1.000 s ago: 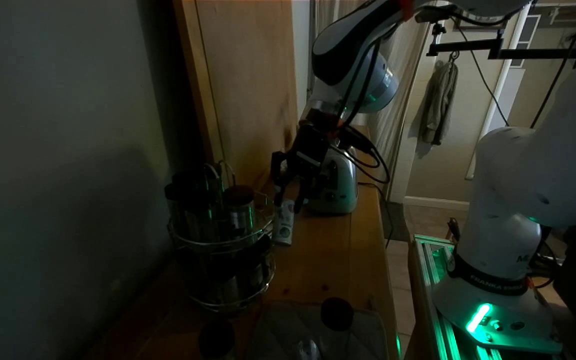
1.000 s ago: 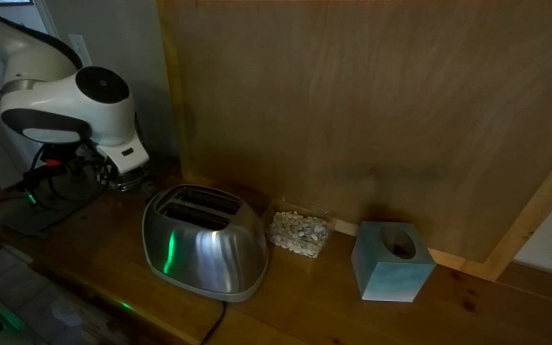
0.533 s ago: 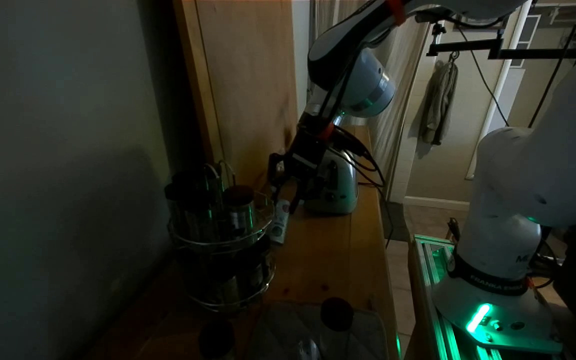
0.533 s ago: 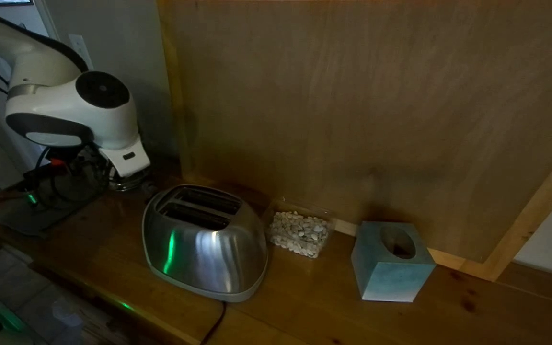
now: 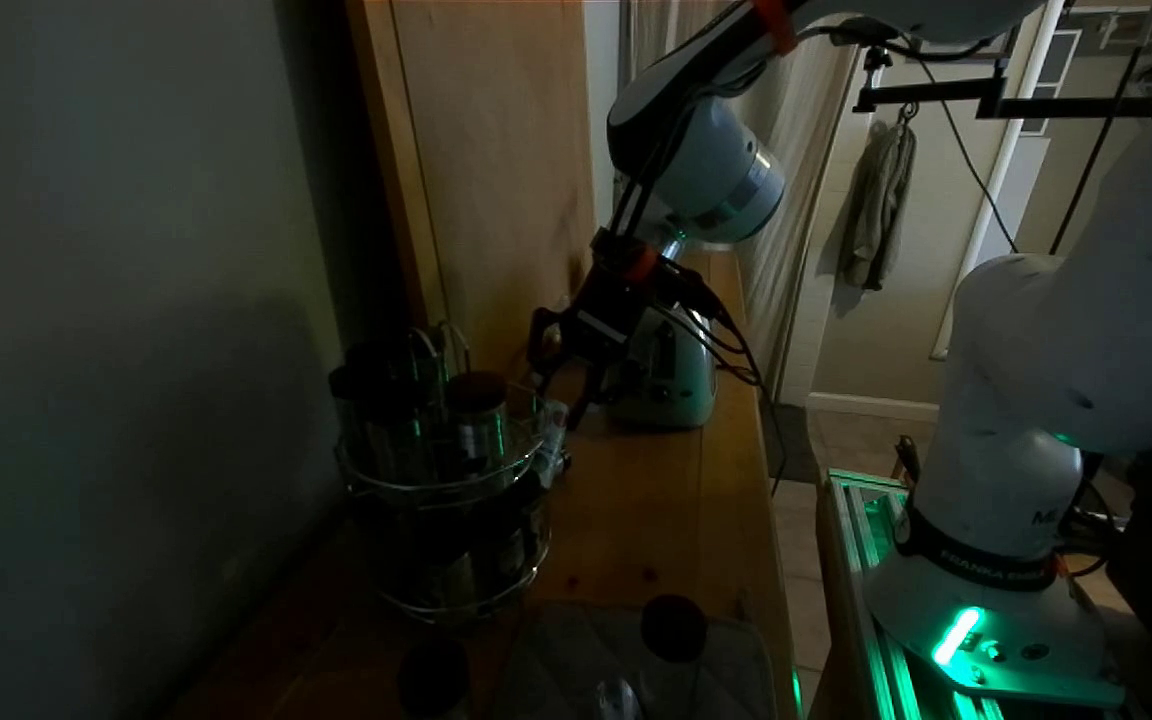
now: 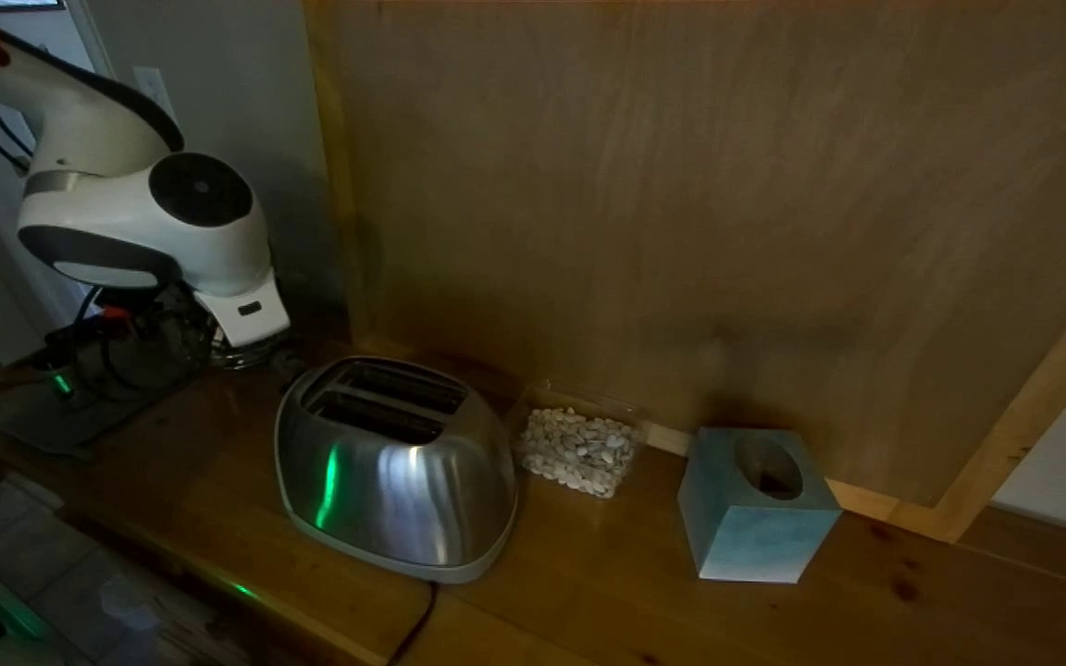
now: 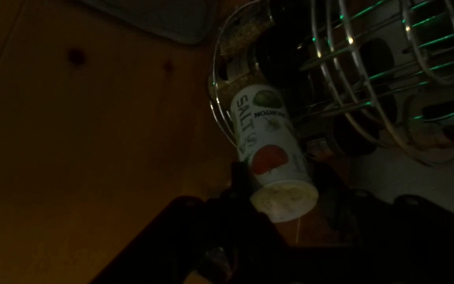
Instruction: Take the bottle from the top shelf to the bottom shelf of the spice rack
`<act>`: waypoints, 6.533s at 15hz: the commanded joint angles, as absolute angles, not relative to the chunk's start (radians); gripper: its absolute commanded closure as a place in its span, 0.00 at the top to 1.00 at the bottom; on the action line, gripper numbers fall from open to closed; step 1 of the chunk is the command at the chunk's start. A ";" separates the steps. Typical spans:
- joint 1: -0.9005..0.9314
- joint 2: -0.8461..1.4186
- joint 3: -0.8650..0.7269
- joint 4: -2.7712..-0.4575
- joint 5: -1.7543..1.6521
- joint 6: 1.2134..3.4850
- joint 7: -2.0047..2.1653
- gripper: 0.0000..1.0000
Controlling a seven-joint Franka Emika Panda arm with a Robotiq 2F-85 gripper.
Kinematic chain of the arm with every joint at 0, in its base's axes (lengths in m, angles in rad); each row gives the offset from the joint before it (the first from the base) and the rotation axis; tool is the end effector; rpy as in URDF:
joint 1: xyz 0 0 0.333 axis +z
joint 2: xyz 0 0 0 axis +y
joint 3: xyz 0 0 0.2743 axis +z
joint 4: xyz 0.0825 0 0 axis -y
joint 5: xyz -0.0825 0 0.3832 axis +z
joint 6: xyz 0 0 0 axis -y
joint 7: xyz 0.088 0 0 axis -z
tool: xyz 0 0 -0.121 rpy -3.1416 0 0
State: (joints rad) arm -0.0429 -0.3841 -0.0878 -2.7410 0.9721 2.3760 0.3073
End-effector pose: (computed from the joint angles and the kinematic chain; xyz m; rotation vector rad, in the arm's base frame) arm 0.3986 -0.0315 0.2924 -2.0478 1.3389 0.0750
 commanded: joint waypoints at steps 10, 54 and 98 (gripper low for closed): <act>-0.063 -0.362 -0.057 -2.733 1.036 2.394 0.367 0.21; -0.066 -0.202 0.021 -2.722 1.009 2.585 0.641 0.03; -0.087 -0.258 -0.041 -2.687 1.212 2.272 0.531 0.00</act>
